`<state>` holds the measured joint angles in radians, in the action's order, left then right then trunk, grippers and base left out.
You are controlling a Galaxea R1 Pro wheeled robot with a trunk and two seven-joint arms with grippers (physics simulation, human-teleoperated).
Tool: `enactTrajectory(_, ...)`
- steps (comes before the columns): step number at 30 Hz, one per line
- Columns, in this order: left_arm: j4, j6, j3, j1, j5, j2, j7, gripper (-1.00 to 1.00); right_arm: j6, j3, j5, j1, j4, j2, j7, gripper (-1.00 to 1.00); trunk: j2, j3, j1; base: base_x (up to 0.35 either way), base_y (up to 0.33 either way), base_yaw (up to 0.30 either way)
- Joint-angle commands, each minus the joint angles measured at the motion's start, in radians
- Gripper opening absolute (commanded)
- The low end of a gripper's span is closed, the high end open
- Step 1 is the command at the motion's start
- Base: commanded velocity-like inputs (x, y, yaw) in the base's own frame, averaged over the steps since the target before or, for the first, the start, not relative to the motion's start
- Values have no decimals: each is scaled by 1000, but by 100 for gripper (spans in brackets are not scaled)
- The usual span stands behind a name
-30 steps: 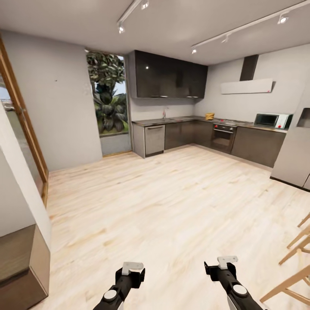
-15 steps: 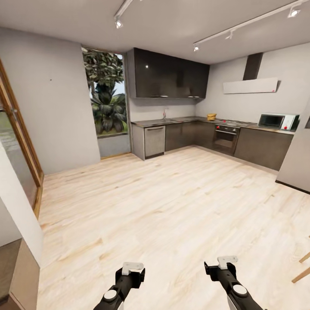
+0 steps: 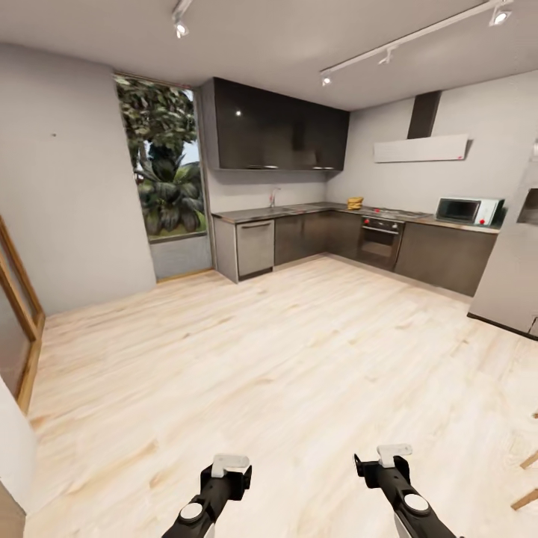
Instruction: In the kitchen, take the popcorn bag from the countertop, put it into the microwave, and heat it until the popcorn is cooked so the cooked popcorn ends up inside the bag.
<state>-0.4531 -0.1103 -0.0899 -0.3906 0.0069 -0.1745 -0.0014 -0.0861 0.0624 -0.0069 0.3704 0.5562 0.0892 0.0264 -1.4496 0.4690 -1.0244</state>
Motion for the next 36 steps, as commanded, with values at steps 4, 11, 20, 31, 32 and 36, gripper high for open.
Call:
enactTrajectory(4, 1, -3, 0, -1, 1, 0, 0, 100, -3, 5, -1, 1, -1, 0, 3, 100, 0, 1, -1, 349, 0, -276)
enactTrajectory(11, 1, -3, 0, -1, 1, 0, 0, 100, -3, 5, -1, 1, -1, 0, 3, 100, 0, 1, -1, 349, 0, -279)
enactTrajectory(20, 1, -3, -1, -1, 1, 0, 0, 100, -13, 4, -2, 1, -1, 1, 3, 100, 0, 5, -1, 349, 0, -285)
enactTrajectory(31, 1, -3, 0, -1, 1, 0, 0, 100, -15, 4, -2, 1, -1, 0, 3, 100, 0, 16, -1, 349, 0, -235)
enactTrajectory(32, 1, -3, -1, -1, 1, 0, 0, 100, -15, 4, -2, 1, -1, 0, 3, 100, 0, 17, -1, 349, 0, -201)
enactTrajectory(36, 1, -3, 0, -1, 1, 0, 0, 100, -15, 4, -1, 1, -2, 1, 3, 100, 0, 22, -1, 349, 0, -194)
